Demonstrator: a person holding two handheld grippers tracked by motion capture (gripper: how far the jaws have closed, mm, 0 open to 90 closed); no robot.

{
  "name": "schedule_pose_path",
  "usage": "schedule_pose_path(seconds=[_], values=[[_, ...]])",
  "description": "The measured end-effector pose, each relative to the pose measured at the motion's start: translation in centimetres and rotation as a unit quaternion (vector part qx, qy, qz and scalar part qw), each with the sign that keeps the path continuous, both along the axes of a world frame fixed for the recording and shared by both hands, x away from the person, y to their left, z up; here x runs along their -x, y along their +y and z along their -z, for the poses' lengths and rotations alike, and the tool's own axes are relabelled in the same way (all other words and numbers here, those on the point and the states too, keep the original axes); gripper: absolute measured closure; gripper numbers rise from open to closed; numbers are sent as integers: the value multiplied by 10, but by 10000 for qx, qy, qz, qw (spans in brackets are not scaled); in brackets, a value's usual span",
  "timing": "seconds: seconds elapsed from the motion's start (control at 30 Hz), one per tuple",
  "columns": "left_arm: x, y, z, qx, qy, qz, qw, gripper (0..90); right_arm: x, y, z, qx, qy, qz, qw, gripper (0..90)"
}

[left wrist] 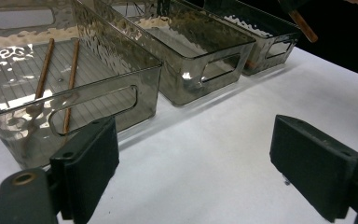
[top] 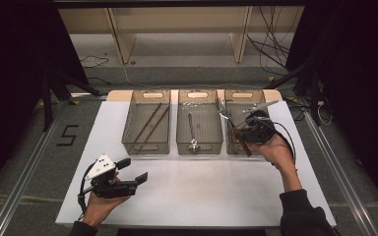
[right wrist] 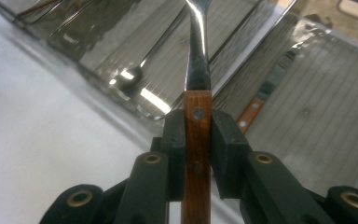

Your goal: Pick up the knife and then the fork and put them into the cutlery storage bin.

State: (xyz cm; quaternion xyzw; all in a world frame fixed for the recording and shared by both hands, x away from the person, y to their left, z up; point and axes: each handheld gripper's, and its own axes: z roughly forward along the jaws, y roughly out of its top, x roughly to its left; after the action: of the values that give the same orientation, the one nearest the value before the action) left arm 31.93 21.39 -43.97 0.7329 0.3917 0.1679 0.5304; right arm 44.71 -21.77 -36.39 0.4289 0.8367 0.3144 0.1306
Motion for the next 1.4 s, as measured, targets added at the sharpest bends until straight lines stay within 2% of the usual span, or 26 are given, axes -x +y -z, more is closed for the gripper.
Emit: schedule_pose_path(seconds=[0.23, 0.37, 0.63, 0.77, 1.4], values=[[0, -1, 0, 13, -7, -13, 10000, 149, -15, -6, -5, -126, 4, 262, 9996, 775], [0, -1, 0, 17, -10, -13, 10000, 148, -24, -10, -4, -285, 52, 466, 9985, 774], [0, -1, 0, 19, -12, -5, 10000, 149, -45, -16, 2, -462, 198, 921, 9945, 774], [0, 0, 0, 5, -6, 12, 10000, 149, -52, -17, 5, -466, 242, 1135, 9921, 773], [-1, -1, 0, 7, -13, 21, 10000, 149, -64, -11, 20, -392, 392, 1473, 9875, 772]])
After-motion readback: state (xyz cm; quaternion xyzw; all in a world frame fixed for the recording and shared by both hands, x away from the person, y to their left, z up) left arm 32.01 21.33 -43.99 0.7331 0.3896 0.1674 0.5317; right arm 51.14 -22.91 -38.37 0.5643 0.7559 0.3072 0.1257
